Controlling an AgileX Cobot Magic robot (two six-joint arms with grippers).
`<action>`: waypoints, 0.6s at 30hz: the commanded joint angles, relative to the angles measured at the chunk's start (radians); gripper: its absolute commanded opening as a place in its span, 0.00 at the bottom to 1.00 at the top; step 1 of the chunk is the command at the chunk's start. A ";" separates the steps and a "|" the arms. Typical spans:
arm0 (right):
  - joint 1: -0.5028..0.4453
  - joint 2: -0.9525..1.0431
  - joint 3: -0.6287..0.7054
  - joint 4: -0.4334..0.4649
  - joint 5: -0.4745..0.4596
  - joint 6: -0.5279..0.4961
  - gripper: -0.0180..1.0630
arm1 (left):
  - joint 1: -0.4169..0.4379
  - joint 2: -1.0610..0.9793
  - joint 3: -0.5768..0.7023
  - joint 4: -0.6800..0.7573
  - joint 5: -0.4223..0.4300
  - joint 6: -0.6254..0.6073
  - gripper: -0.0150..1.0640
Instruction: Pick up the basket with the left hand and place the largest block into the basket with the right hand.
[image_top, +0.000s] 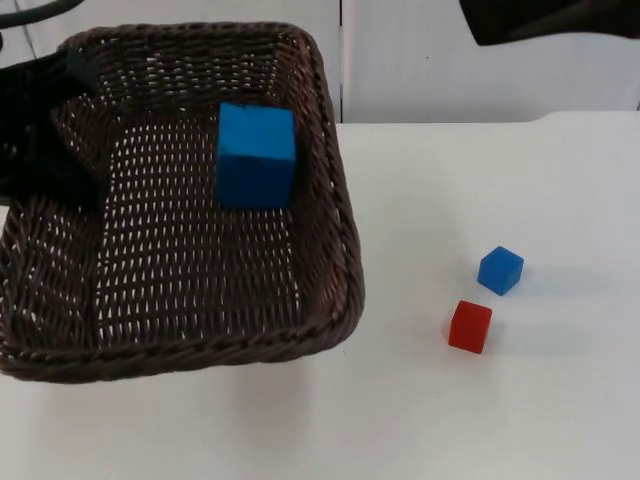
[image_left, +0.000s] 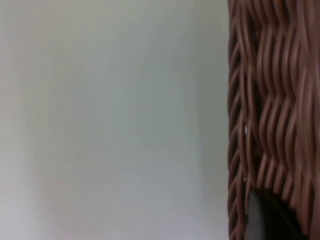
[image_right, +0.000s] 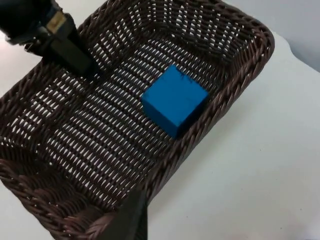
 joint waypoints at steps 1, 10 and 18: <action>-0.003 -0.007 0.003 0.002 -0.007 0.005 0.99 | -0.002 0.030 -0.025 -0.051 0.007 0.009 0.01; -0.003 -0.007 0.003 0.002 0.016 0.005 0.99 | -0.044 0.249 -0.105 -0.067 -0.003 0.054 0.01; -0.003 -0.007 0.003 -0.005 0.042 0.007 0.99 | -0.092 0.395 -0.159 -0.063 -0.054 0.056 0.01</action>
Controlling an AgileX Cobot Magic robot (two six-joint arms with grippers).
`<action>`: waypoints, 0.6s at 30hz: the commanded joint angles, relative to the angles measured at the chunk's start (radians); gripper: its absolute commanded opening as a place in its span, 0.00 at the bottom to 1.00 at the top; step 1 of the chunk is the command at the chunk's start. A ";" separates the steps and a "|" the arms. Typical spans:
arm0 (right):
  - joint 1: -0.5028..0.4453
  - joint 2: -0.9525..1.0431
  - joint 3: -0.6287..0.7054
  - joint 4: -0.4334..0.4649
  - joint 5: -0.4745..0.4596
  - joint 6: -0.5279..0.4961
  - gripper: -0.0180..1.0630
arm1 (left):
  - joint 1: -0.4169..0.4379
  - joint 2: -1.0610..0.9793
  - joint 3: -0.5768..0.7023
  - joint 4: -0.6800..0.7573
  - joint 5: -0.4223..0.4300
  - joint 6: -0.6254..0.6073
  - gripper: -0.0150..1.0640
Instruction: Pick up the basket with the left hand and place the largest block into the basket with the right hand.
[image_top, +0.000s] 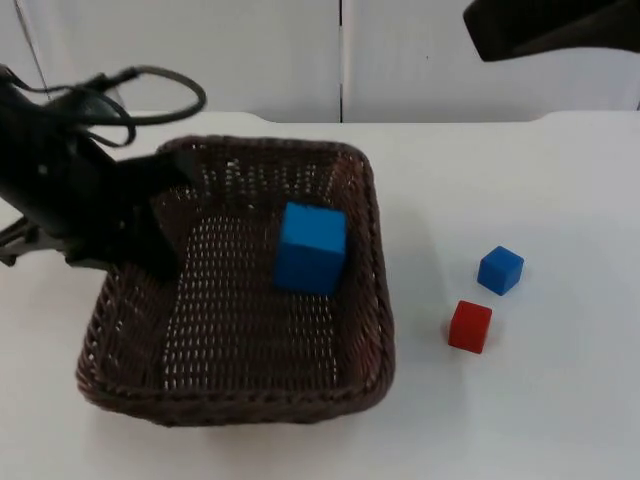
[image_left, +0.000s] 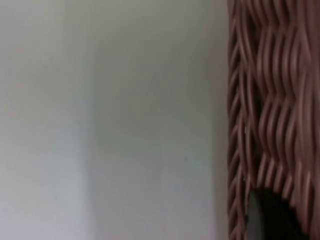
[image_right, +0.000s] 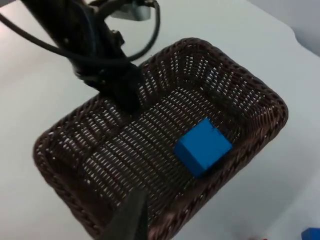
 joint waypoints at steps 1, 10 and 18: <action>-0.003 -0.007 0.003 -0.005 0.009 0.005 0.99 | -0.006 0.030 -0.014 -0.042 -0.026 0.003 0.01; -0.003 -0.007 0.003 -0.005 0.009 0.005 0.99 | -0.006 0.135 -0.023 -0.077 -0.051 0.055 0.01; -0.003 -0.007 0.003 -0.005 -0.001 0.005 0.99 | -0.006 0.150 -0.023 -0.083 -0.057 0.053 0.01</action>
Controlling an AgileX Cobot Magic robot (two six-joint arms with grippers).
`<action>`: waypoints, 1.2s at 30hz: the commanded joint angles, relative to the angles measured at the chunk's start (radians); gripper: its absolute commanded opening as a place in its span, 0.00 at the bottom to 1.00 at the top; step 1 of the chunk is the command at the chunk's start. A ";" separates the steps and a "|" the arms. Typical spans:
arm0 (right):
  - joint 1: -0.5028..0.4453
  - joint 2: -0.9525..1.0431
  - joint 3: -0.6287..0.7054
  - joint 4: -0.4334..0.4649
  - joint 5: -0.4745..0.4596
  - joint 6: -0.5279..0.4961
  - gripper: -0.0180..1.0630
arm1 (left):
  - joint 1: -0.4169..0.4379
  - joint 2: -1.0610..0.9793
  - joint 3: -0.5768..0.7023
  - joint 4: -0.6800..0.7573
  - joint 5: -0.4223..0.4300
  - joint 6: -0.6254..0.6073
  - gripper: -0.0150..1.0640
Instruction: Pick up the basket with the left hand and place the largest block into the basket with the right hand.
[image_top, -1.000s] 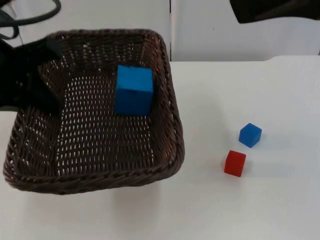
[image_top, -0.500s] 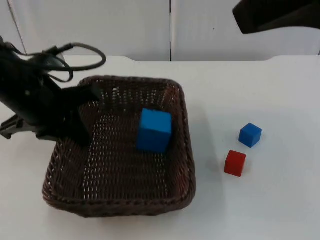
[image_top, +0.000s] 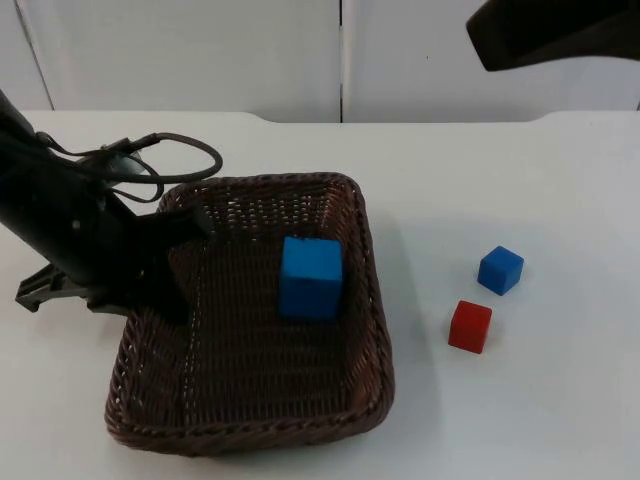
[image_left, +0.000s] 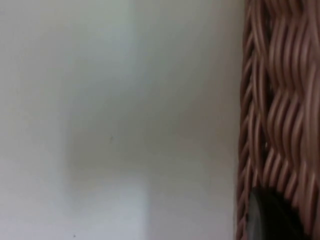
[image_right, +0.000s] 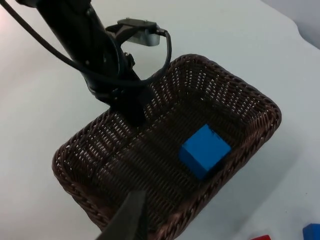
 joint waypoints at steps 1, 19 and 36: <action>-0.003 -0.007 0.003 -0.005 -0.014 0.005 0.99 | -0.003 0.000 -0.006 -0.029 -0.006 -0.012 0.01; -0.003 -0.007 0.003 -0.005 -0.025 0.005 0.99 | -0.003 0.000 -0.006 -0.016 0.009 -0.002 0.01; -0.003 -0.007 0.003 -0.005 -0.025 0.005 0.99 | -0.003 -0.043 -0.006 0.004 0.013 0.016 0.99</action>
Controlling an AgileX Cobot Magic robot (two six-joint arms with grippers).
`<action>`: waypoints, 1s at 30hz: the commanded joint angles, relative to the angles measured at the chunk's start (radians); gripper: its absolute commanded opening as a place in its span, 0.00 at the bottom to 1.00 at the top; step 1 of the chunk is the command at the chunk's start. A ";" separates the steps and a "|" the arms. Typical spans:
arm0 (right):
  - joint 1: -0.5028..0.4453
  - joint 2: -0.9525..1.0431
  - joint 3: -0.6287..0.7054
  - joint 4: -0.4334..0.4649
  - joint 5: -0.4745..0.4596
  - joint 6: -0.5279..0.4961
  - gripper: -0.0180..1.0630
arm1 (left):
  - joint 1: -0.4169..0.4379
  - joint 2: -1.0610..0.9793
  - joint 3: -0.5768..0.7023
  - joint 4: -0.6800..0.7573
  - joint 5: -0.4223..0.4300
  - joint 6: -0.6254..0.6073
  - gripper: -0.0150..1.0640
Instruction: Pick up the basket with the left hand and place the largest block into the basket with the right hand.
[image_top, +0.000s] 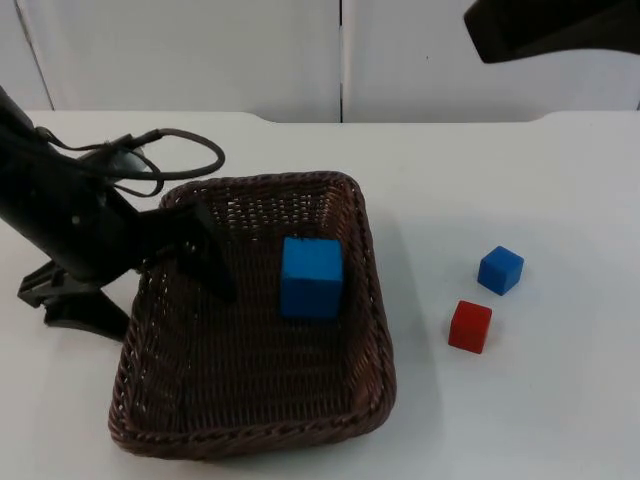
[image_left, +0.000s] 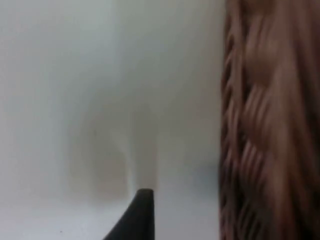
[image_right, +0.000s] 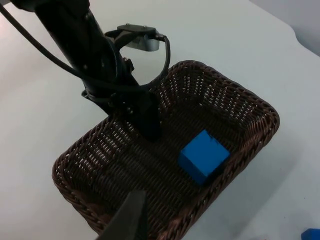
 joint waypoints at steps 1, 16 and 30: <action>-0.003 -0.007 0.003 -0.005 -0.011 0.005 0.99 | -0.003 -0.032 -0.004 0.015 -0.018 0.004 0.99; -0.003 -0.007 0.003 -0.005 -0.011 -0.001 0.99 | -0.003 -0.298 -0.002 0.077 -0.019 -0.004 0.99; -0.003 -0.156 0.003 -0.005 -0.005 -0.001 0.99 | -0.003 -0.541 0.106 0.123 -0.015 -0.004 0.99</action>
